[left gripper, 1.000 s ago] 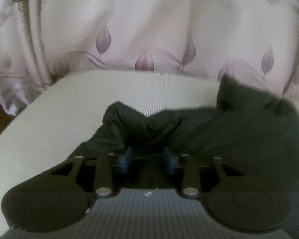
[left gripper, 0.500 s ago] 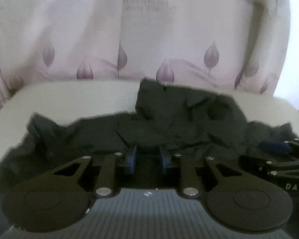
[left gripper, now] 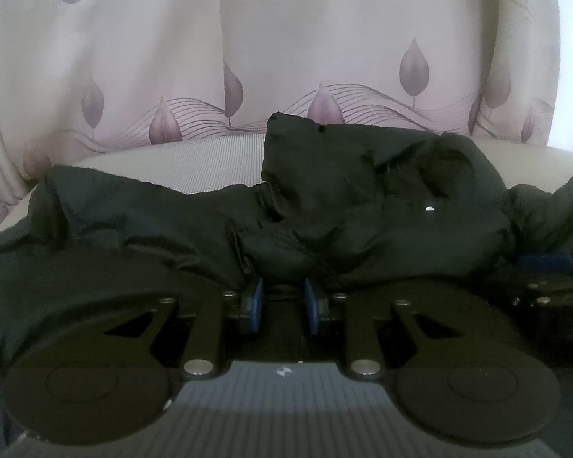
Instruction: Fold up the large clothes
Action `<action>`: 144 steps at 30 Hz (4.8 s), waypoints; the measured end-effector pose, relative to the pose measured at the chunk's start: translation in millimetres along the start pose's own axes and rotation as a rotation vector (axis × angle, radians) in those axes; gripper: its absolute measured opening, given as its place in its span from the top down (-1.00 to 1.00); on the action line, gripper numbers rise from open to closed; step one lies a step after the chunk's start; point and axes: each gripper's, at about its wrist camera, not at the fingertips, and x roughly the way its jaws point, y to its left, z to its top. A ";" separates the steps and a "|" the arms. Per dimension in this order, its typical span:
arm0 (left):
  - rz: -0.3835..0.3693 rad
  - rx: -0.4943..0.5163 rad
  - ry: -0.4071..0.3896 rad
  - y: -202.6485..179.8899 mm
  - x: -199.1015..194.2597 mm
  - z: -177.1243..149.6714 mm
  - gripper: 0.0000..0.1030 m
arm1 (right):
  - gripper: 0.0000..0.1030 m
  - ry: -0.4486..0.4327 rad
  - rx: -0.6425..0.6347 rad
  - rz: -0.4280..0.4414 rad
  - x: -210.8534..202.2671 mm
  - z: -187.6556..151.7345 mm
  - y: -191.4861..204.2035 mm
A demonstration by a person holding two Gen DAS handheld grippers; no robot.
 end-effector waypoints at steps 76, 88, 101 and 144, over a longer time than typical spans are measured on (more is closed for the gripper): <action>-0.007 -0.123 -0.119 82.5 -66.8 21.9 -0.24 | -0.32 -0.141 0.001 -0.164 -92.2 12.3 -99.6; 0.109 -0.187 0.066 154.4 -9.5 -1.4 -0.16 | -0.67 -0.100 0.007 -0.166 -76.4 -27.5 -85.2; -0.014 -0.359 0.057 198.3 -48.0 1.9 -0.27 | -0.72 -0.200 0.032 -0.080 -138.4 -43.1 -79.3; -0.540 -0.298 0.209 253.1 -31.0 -40.8 -0.37 | -0.63 -0.328 -0.057 0.030 -214.3 -102.0 4.7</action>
